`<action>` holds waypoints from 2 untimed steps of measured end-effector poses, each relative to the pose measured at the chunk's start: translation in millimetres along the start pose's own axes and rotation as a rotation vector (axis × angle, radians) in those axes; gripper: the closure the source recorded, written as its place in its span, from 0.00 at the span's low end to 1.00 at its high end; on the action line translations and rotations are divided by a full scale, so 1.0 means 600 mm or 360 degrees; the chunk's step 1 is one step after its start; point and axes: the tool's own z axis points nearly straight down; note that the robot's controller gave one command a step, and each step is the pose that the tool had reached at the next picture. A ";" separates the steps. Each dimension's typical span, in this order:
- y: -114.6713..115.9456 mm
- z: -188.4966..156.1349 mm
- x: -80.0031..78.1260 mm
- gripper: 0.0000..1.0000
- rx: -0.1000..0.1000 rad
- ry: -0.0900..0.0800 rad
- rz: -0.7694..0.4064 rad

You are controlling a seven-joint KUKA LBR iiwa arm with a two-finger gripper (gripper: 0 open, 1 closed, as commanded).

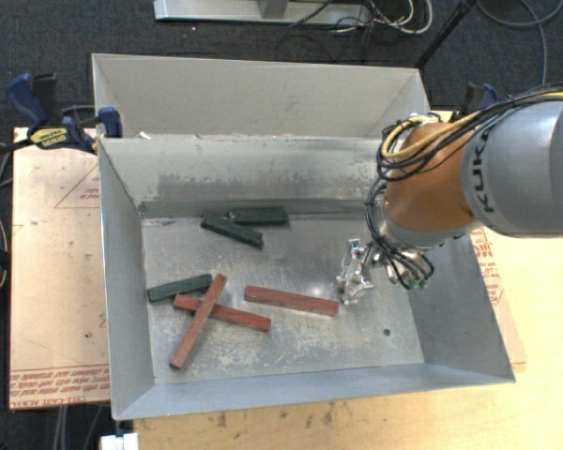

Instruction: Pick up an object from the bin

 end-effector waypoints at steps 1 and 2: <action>0.006 0.004 0.000 0.00 -0.0009 -0.0003 -0.0001; 0.006 0.003 0.000 0.00 -0.0008 -0.0003 -0.0002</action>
Offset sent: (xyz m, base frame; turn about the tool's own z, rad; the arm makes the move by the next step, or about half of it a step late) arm 0.0000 0.0000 0.0000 0.0000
